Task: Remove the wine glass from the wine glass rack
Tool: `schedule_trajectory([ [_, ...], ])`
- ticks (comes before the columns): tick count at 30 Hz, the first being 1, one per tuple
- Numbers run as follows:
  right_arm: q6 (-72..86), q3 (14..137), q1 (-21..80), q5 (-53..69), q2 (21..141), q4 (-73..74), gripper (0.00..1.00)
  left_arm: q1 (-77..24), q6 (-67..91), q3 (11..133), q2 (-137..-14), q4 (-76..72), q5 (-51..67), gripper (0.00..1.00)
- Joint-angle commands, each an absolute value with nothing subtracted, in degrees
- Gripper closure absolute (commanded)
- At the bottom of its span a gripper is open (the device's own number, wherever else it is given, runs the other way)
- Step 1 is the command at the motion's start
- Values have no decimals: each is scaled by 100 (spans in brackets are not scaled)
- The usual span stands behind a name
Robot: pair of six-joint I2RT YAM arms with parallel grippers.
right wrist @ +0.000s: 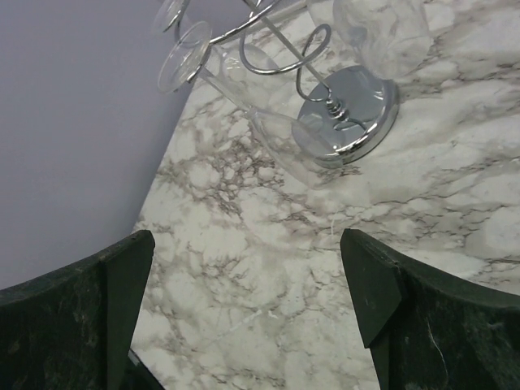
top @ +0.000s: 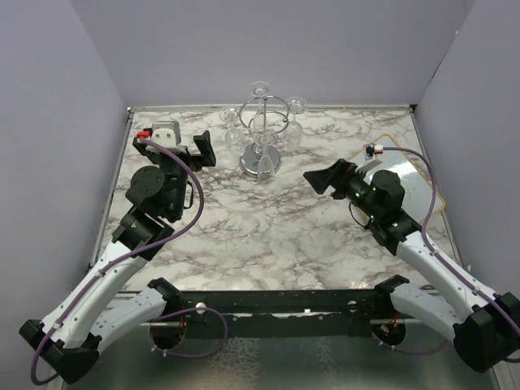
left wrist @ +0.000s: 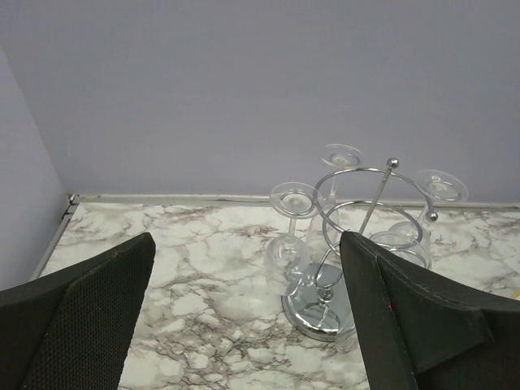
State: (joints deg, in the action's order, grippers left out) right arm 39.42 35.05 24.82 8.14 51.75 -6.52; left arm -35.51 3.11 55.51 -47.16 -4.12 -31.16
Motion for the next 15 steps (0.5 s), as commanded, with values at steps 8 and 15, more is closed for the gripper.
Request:
schedule_trajectory([
  [8, 6579, 4015, 2537, 2285, 7087, -2928, 7, -3608, 460, 5510, -4753, -371, -3492, 1],
  [15, 7663, 4436, 2671, 2389, 8100, -3857, 20, -3610, 533, 5529, -4808, -319, -3483, 1],
])
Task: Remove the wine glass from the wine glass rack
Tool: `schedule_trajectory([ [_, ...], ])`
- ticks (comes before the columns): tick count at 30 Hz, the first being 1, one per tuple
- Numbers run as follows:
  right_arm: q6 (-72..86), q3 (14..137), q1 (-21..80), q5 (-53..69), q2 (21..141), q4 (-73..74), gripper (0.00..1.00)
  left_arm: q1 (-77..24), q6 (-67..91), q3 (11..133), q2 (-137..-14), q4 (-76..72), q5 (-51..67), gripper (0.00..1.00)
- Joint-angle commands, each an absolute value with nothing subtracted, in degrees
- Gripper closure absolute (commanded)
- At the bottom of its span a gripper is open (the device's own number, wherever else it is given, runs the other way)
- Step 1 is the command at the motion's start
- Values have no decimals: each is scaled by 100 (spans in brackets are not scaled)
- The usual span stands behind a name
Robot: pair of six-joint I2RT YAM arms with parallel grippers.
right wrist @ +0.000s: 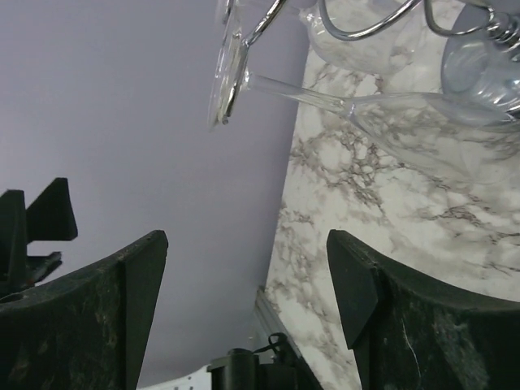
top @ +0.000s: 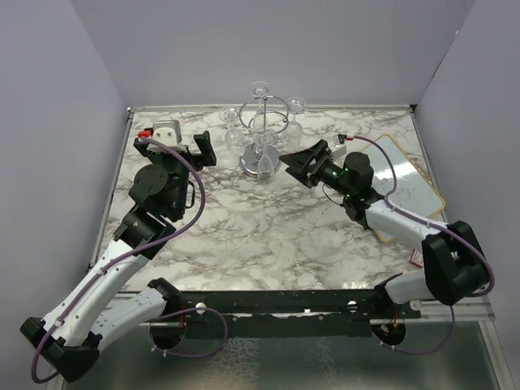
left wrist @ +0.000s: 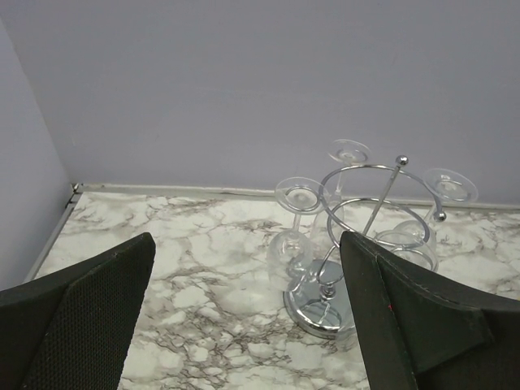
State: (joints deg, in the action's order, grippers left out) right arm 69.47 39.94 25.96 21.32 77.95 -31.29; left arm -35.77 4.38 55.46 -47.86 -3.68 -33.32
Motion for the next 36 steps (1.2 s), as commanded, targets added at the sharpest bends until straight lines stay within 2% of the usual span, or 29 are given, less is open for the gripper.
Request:
schedule_trajectory([
  [1, 7603, 4516, 2676, 2253, 8135, -3734, 21, -3611, 533, 5541, -4820, -296, -3500, 1],
  [6, 6843, 4815, 2399, 1423, 8011, -3096, 21, -3618, 520, 5585, -4848, -240, -3509, 1],
  [11, 6351, 5364, 1825, 1134, 7981, -2295, 21, -3618, 559, 5599, -4842, -217, -3445, 1],
  [16, 6260, 5763, 1255, 1556, 8415, -2481, 23, -3617, 600, 5641, -4867, -160, -3359, 1],
  [20, 6294, 6407, 975, 2466, 9179, -2783, 26, -3618, 591, 5669, -4887, -115, -3349, 1],
  [27, 6505, 7698, 852, 3917, 10556, -3049, 38, -3619, 564, 5695, -4946, -69, -3333, 1],
  [36, 6599, 7831, 853, 3959, 10849, -3187, 44, -3616, 580, 5730, -5021, -28, -3279, 1],
])
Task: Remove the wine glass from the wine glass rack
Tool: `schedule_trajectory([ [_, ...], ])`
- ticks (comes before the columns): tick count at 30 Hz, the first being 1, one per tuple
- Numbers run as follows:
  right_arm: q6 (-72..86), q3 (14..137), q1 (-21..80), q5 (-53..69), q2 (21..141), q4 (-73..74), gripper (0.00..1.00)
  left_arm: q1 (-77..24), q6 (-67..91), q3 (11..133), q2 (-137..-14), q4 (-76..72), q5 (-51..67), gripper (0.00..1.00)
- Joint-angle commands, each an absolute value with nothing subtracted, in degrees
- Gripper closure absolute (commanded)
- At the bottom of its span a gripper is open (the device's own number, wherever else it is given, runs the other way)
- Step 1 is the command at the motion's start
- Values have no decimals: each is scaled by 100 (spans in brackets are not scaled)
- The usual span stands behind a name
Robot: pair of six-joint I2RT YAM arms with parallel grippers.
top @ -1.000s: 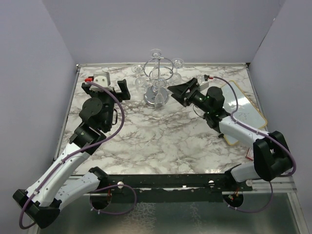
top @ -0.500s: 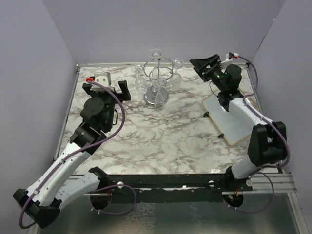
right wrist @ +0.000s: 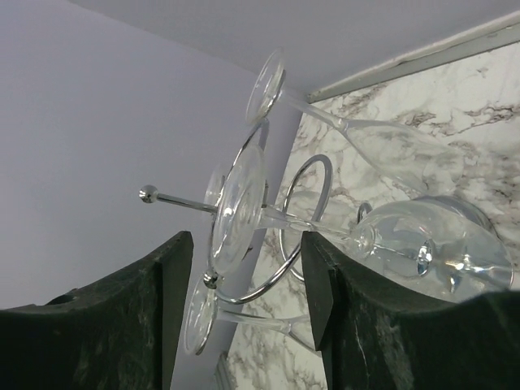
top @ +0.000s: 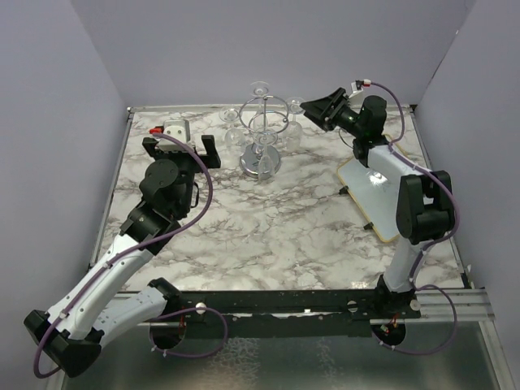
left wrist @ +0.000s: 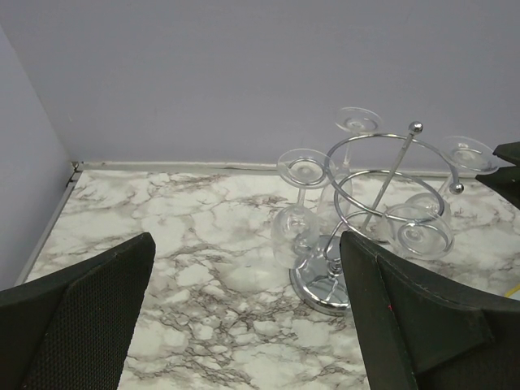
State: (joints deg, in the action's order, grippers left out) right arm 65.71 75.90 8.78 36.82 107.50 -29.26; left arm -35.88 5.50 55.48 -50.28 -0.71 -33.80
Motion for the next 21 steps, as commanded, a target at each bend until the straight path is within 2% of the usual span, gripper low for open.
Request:
schedule_trajectory([
  [1, 6594, 7862, 848, 3971, 10881, -3160, 46, -3613, 580, 5724, -5023, -34, -3274, 1],
  [15, 6525, 8199, 850, 3802, 11125, -3059, 74, -3614, 563, 5731, -5021, -11, -3296, 1],
  [21, 6490, 8209, 850, 3741, 11083, -2982, 81, -3617, 572, 5735, -5036, -13, -3287, 1],
])
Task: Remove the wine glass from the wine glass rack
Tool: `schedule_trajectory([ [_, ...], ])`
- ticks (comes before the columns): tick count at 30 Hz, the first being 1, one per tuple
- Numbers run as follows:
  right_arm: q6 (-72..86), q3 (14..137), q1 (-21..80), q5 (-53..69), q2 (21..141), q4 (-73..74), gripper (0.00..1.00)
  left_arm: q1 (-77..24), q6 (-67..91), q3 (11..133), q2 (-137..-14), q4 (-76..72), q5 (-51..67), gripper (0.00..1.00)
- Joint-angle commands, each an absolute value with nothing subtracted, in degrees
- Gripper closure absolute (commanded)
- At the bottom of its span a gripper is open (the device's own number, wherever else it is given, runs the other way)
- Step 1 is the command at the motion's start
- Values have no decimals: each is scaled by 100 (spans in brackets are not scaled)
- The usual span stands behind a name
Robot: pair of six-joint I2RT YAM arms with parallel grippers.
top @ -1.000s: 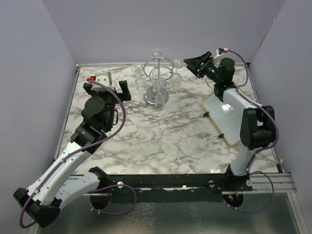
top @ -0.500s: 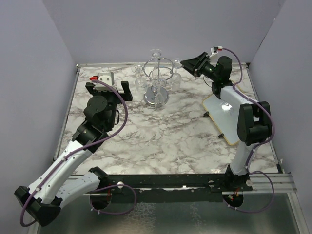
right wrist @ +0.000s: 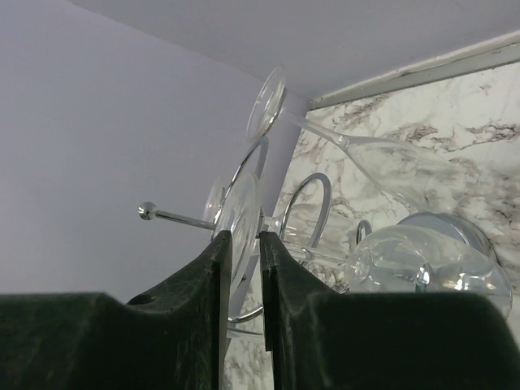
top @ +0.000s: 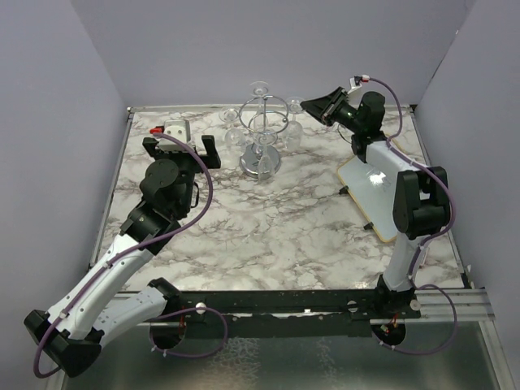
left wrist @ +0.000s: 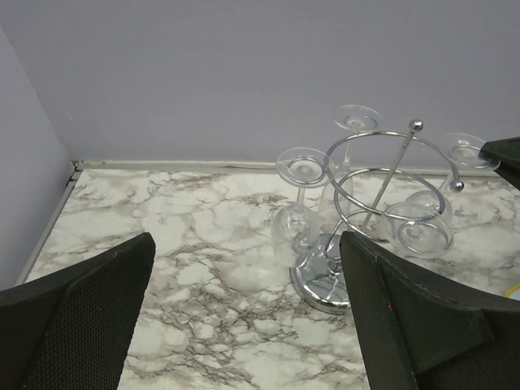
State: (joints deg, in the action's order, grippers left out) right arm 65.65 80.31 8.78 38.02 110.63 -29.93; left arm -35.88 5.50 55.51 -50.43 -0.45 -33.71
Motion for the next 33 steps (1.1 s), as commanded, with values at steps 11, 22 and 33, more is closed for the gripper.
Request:
schedule_trajectory([
  [11, 6439, 8209, 853, 3484, 10881, -2535, 87, -3612, 580, 5743, -5080, 0, -3278, 1],
  [22, 6028, 8595, 852, 3204, 10627, -1434, 91, -3614, 633, 5751, -5094, 11, -3252, 1],
  [33, 5394, 9282, 852, 2854, 10618, -178, 94, -3612, 659, 5748, -5080, 13, -3218, 1],
])
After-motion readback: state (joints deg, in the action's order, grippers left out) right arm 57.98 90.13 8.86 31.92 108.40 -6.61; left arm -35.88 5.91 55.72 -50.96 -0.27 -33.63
